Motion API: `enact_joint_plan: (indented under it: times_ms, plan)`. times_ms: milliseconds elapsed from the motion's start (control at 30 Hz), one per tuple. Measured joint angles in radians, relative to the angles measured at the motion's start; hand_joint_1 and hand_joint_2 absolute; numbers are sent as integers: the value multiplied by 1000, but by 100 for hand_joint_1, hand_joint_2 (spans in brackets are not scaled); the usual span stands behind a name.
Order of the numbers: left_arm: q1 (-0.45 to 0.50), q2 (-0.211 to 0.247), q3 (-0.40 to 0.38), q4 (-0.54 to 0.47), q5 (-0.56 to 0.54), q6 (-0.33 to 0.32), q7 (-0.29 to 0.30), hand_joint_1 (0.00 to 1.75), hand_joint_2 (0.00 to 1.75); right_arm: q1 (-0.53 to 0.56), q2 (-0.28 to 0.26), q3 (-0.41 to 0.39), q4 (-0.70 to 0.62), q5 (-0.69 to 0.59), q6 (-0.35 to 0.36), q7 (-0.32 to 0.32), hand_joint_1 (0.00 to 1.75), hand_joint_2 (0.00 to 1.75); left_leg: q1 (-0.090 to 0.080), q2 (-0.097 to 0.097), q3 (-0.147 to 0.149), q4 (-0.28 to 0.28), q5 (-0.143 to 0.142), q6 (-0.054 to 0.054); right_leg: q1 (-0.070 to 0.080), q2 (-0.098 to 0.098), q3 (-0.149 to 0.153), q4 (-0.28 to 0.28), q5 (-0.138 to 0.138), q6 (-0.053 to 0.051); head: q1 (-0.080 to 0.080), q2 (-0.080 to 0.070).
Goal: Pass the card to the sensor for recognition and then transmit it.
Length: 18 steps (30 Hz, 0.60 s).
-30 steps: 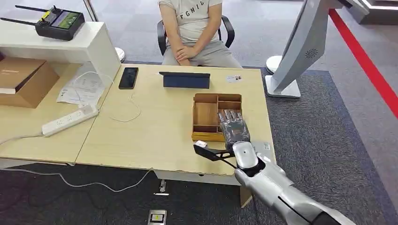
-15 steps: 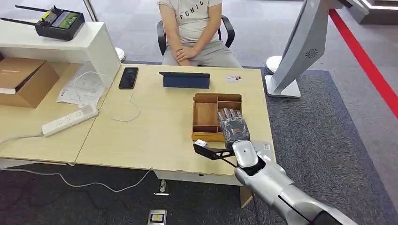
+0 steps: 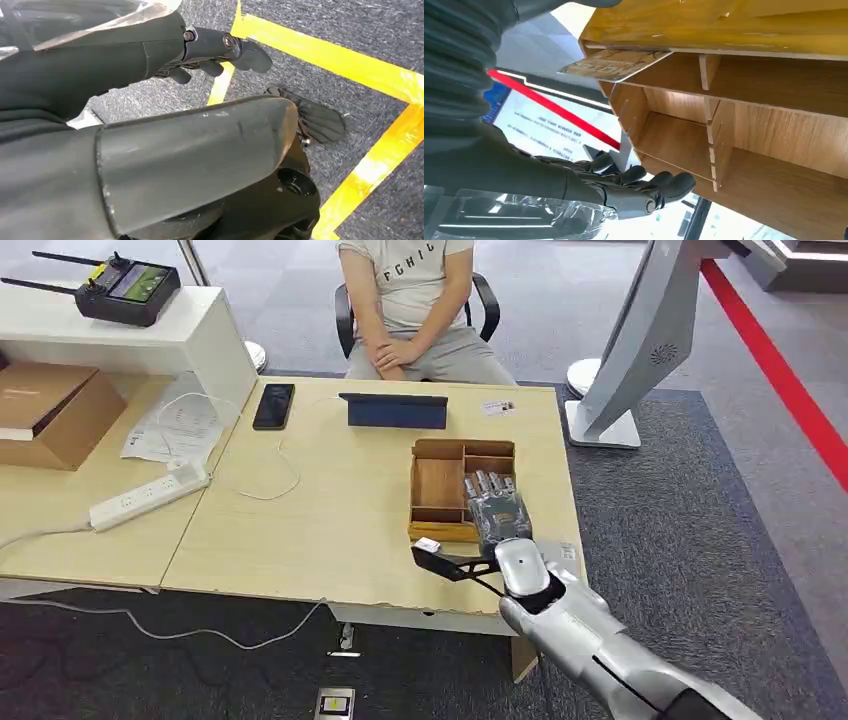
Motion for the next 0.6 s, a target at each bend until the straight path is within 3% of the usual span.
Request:
enact_joint_plan:
  times_ms: [567, 600]
  plan:
    - [0, 0, 4, 0, 0, 1, -5, 0, 0, -6, -16, 0, -11, -5, 30, 13, 0, 175, 0, 0, 0, 0, 0, 0, 0, 0, 0, 0, 0, 0, 0, 0]
    - [1, 0, 4, 0, 0, 1, -5, 0, 0, -6, -17, 0, -11, -6, 31, 13, 7, 175, 0, 0, 0, 0, 0, 0, 0, 0, 0, 0, 0, 0, 0, 0]
